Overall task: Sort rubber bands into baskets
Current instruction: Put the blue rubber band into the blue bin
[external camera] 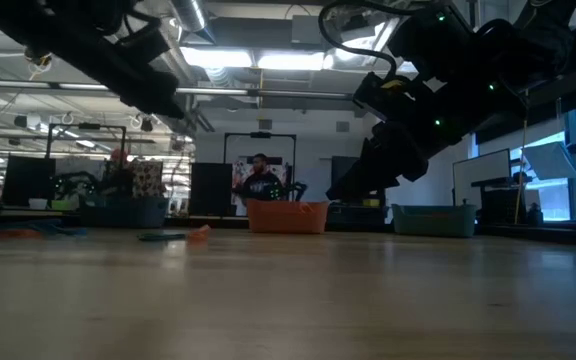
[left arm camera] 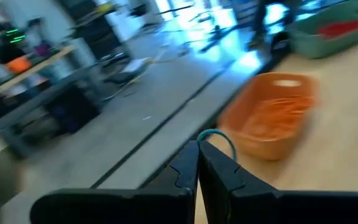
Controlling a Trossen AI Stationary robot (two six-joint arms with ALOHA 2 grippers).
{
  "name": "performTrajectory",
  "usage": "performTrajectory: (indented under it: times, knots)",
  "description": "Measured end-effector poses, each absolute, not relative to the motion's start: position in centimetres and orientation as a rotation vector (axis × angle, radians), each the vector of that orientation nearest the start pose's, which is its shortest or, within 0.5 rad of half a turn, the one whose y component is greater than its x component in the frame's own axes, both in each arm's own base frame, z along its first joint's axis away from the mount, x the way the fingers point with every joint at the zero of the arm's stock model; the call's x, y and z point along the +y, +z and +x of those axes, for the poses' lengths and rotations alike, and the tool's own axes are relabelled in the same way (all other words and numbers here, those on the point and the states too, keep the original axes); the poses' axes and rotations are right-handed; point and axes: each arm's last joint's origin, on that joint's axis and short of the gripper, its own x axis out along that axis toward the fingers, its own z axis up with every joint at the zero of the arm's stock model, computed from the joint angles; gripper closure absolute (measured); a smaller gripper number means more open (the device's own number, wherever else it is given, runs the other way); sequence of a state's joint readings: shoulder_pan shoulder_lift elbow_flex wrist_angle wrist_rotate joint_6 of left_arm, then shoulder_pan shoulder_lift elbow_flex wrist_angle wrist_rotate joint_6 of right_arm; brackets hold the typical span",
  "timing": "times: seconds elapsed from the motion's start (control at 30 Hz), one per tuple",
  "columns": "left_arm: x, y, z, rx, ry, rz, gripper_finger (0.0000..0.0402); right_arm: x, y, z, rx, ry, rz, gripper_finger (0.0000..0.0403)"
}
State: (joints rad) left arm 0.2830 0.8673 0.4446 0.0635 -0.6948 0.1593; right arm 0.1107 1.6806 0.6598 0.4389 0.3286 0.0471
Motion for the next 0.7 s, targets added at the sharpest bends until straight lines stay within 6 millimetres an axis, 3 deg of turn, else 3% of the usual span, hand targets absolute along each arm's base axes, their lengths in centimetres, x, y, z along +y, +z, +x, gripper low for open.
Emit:
performTrajectory:
  times: [0.33, 0.7]
  knots:
    - [11.0, 22.8, 14.6, 0.475, 1.205, 0.173, 0.0394, 2.5, 13.6, 30.7, 0.563, -0.225, -0.081, 0.0262]
    - [13.0, 23.7, 13.2, 0.424, 1.341, 0.195, 0.0394, 2.5, 13.6, 30.7, 0.563, -0.225, -0.081, 0.0262]
